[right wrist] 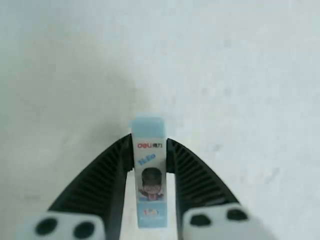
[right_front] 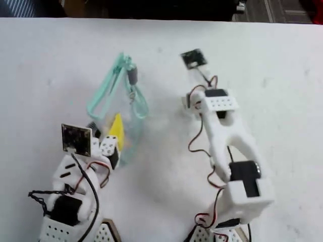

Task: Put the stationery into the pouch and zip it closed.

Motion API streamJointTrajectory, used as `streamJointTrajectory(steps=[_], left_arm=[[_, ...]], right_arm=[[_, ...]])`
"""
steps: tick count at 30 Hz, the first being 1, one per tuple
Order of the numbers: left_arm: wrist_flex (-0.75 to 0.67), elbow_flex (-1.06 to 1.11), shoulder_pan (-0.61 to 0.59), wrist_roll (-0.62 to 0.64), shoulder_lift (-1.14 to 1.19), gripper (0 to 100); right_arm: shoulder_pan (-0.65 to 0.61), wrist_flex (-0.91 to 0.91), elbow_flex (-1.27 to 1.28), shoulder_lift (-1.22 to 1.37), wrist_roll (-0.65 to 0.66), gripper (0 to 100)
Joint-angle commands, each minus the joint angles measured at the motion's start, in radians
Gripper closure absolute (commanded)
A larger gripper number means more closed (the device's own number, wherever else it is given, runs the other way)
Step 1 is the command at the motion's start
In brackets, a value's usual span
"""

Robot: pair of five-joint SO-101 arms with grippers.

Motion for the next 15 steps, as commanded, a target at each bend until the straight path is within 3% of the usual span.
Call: streamJointTrajectory(steps=[1,12,15], left_arm=[[-0.008,-0.028,0.044,-0.002,-0.012,96],[-0.003,-0.021,0.094,-0.006,-0.012,96],[0.009,-0.021,0.097,-0.006,-0.012,96]], right_arm=[[0.018,0.050,-0.011,-0.179,-0.034,98.3],[-0.114,0.189,-0.015,-0.826,-0.031,98.3],[-0.179,0.226,-0.015,-1.001,0.043,98.3]])
